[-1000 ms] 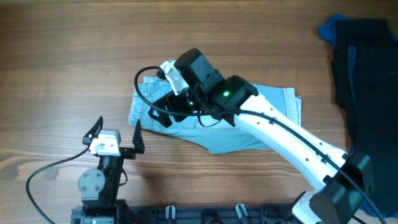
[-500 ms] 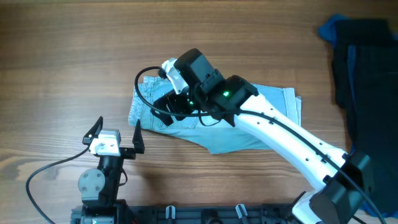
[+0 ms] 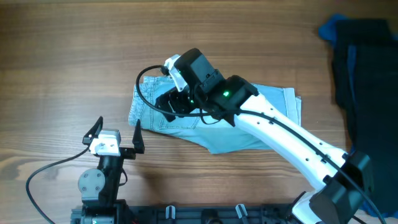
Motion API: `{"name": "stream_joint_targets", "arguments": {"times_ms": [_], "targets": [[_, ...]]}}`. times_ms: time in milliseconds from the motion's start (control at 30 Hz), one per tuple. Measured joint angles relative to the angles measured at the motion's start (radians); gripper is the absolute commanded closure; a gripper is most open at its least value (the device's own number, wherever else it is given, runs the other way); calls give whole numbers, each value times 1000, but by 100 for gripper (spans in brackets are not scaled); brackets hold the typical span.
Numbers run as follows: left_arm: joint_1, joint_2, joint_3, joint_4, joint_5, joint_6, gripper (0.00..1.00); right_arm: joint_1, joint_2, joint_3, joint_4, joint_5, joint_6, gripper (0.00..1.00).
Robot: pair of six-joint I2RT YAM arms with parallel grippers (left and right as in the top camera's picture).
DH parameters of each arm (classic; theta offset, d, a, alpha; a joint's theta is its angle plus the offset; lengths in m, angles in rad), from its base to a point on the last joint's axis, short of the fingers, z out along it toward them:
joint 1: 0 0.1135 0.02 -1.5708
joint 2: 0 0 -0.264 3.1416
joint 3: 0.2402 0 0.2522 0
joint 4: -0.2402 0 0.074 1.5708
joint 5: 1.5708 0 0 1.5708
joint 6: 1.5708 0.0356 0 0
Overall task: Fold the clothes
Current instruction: 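Drag the jeans left to the table center and release them flat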
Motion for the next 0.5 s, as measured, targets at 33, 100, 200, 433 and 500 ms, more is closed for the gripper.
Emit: {"name": "stream_joint_targets", "arguments": {"times_ms": [33, 100, 200, 433, 500], "targets": [[0, 0, 0, 0, 0, 0, 0, 0, 0, 0, 0, 2, 0, 1], [0, 0, 0, 0, 0, 0, 0, 0, 0, 0, 0, 3, 0, 1], [0, 0, 0, 0, 0, 0, 0, 0, 0, 0, -1, 4, 0, 0], [0, 0, 0, 0, 0, 0, 0, -43, -16, 0, -2, 99, 1, 0], [0, 0, 0, 0, 0, 0, 0, -136, -73, 0, -17, 110, 19, 0]]}}
